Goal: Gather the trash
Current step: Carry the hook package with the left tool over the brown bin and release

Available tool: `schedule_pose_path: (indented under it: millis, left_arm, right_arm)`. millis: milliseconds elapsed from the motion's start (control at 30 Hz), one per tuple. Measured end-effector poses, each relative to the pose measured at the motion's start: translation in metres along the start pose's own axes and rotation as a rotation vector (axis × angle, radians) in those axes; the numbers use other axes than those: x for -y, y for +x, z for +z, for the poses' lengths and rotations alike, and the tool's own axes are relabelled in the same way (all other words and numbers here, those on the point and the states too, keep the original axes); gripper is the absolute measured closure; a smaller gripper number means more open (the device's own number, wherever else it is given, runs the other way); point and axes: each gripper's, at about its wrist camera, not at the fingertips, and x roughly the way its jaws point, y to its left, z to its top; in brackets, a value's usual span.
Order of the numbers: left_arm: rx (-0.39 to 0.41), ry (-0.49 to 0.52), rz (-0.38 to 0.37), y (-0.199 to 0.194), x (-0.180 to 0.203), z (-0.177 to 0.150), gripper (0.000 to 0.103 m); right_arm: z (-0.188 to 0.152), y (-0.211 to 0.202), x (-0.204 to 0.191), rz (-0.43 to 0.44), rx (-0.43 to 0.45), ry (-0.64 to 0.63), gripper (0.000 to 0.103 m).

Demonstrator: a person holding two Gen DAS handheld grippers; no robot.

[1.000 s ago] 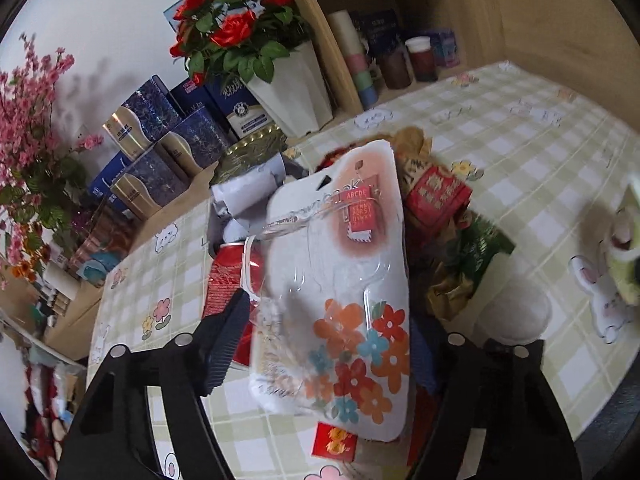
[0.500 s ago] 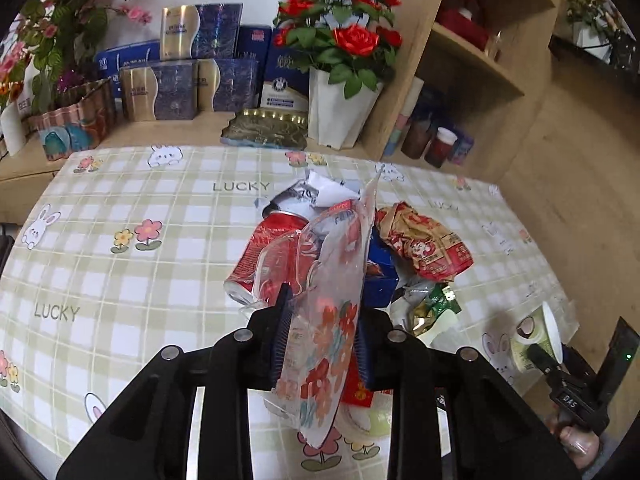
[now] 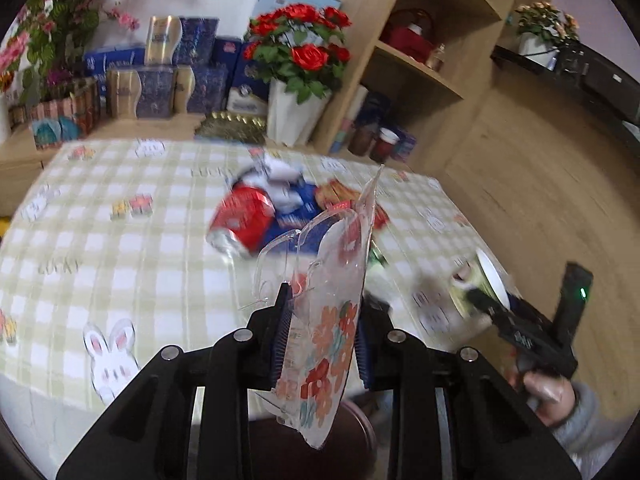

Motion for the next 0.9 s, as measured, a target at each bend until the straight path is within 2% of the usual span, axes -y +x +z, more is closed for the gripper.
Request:
schedule_pose_path:
  millis: [300, 400, 567, 767, 900]
  left_arm:
    - [-0.138, 0.013, -0.074, -0.01, 0.006, -0.081, 0.075]
    - [-0.189, 0.028, -0.105, -0.004, 0.01, -0.106, 0.075]
    - [-0.258, 0.063, -0.092, 0.014, 0.015, -0.133, 0.075]
    - [-0.376, 0.01, -0.078, 0.05, 0.005, -0.165, 0.074]
    - [-0.433, -0.028, -0.059, 0.073, -0.004, -0.174, 0.073]
  right_arm:
    - [-0.032, -0.027, -0.032, 0.07, -0.041, 0.007, 0.026]
    - [-0.044, -0.031, -0.041, 0.065, -0.062, -0.022, 0.026]
    - [-0.055, -0.036, -0.042, 0.071, -0.09, -0.002, 0.026]
    - [-0.06, -0.035, -0.035, 0.058, -0.105, 0.013, 0.026]
    - [-0.063, -0.029, -0.029, 0.053, -0.123, 0.029, 0.026]
